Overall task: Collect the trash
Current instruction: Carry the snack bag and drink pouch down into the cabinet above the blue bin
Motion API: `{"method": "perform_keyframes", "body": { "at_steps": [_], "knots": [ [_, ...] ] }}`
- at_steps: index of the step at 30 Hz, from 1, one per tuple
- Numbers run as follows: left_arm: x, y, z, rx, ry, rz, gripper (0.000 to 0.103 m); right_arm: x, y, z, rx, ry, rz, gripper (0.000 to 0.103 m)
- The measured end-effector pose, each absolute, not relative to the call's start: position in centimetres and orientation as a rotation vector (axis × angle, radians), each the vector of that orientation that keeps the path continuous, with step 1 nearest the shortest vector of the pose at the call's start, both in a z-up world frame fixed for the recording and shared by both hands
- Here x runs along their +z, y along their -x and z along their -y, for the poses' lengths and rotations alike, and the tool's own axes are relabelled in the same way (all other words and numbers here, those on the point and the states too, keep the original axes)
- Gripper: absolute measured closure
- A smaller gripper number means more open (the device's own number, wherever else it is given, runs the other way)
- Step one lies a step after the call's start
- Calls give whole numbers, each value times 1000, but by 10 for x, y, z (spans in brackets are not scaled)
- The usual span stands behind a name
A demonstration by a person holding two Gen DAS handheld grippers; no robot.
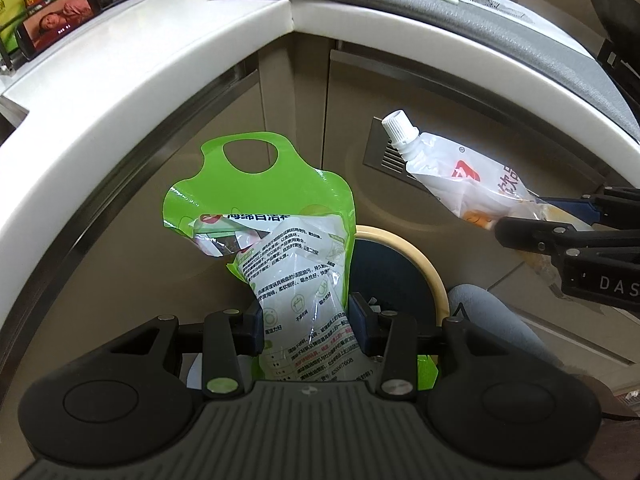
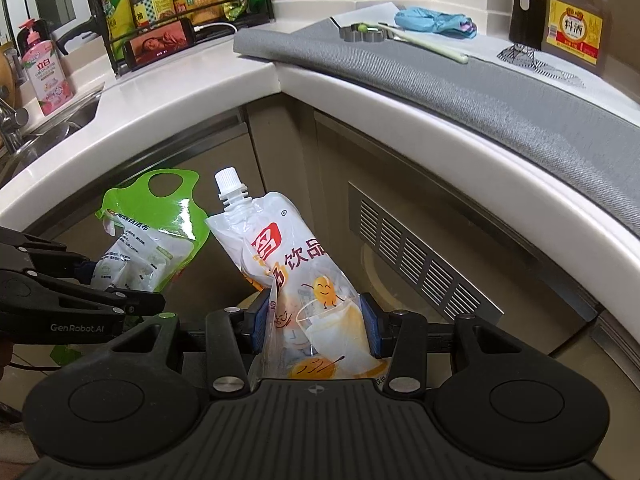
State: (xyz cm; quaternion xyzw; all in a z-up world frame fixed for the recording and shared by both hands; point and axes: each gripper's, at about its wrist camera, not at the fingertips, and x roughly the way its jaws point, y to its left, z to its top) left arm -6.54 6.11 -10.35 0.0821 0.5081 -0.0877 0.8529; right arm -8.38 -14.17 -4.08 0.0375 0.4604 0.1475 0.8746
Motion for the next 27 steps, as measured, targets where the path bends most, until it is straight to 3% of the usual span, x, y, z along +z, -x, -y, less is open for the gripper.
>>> {"method": "perform_keyframes", "body": {
  "at_steps": [27],
  "knots": [
    [-182, 18, -56, -259, -114, -1325, 58, -122, 41, 120, 301, -67, -1165, 54]
  ]
}}
